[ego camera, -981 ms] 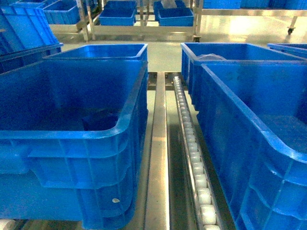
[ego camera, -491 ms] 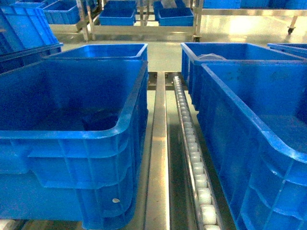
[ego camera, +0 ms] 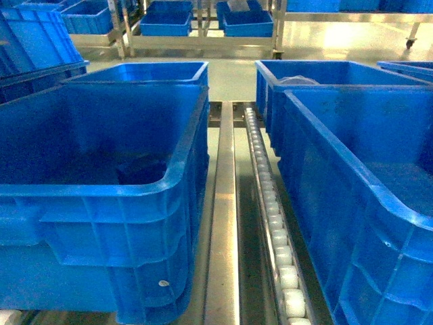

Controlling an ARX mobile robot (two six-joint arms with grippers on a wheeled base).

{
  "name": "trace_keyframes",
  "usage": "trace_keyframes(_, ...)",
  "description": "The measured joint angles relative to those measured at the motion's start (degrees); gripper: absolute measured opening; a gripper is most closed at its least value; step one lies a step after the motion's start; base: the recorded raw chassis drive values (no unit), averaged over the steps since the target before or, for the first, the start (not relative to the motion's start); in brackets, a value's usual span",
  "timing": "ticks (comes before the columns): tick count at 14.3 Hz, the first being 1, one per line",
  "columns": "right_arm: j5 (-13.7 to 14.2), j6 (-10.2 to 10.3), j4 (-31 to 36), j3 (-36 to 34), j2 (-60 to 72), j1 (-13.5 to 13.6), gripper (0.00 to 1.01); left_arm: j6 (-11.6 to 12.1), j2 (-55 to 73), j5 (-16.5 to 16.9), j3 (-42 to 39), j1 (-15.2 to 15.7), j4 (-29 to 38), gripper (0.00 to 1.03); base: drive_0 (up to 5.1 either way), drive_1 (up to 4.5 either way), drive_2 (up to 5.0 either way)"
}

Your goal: Sort blue parts and orange caps into right shelf containers

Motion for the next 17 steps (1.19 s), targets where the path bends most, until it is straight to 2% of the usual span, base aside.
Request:
trace_keyframes(6, 0.0, 0.0, -5.7, 0.0, -5.6, 0.0, 0.01, 0.0, -6.1, 0.0, 0.0, 0.0, -6.0, 0.02, 0.0, 0.0, 0.0)
trace_keyframes(7, 0.0, 0.0, -9.0, 0.0, -8.0, 0.0, 0.01, 0.0, -7.0, 0.0, 0.0, 0.0, -6.9, 0.02, 0.0, 0.0, 0.0)
trace_keyframes(8, -0.2, 0.0, -15.6, 0.0, -12.4, 0.0, 0.01, 0.0, -9.5, -0.1, 0.1, 0.0, -10.6, 0.02, 0.0, 0.0, 0.0)
trace_keyframes(9, 0.0, 0.0, -15.1, 0.0, -15.4, 0.0, 0.01, 0.1, -15.1, 0.2, 0.0, 0.0, -17.4, 0.02, 0.0, 0.0, 0.0)
trace_keyframes(10, 0.0, 0.0, -15.7, 0.2, -15.5, 0.0, 0.01, 0.1, -16.1, 0.1, 0.1, 0.0, -15.9, 0.02, 0.0, 0.0, 0.0)
trace_keyframes(14, 0.0, 0.0, -16.3, 0.0, -15.5, 0.0, 0.01, 0.2, -16.2, 0.0, 0.0, 0.0, -17.1, 0.02, 0.0, 0.0, 0.0)
trace_keyframes(15, 0.0, 0.0, -16.2, 0.0, -15.5, 0.0, 0.05, 0.2, -16.2, 0.0, 0.0, 0.0, -17.0, 0.02, 0.0, 0.0, 0.0)
trace_keyframes(16, 0.0, 0.0, -16.2, 0.0, -15.5, 0.0, 0.38, 0.2, -16.2, 0.0, 0.0, 0.0, -17.0, 0.34, 0.0, 0.0, 0.0)
trace_keyframes(17, 0.0, 0.0, -16.2, 0.0, -15.5, 0.0, 0.51, 0.2, -16.2, 0.0, 0.0, 0.0, -17.0, 0.47, 0.0, 0.0, 0.0)
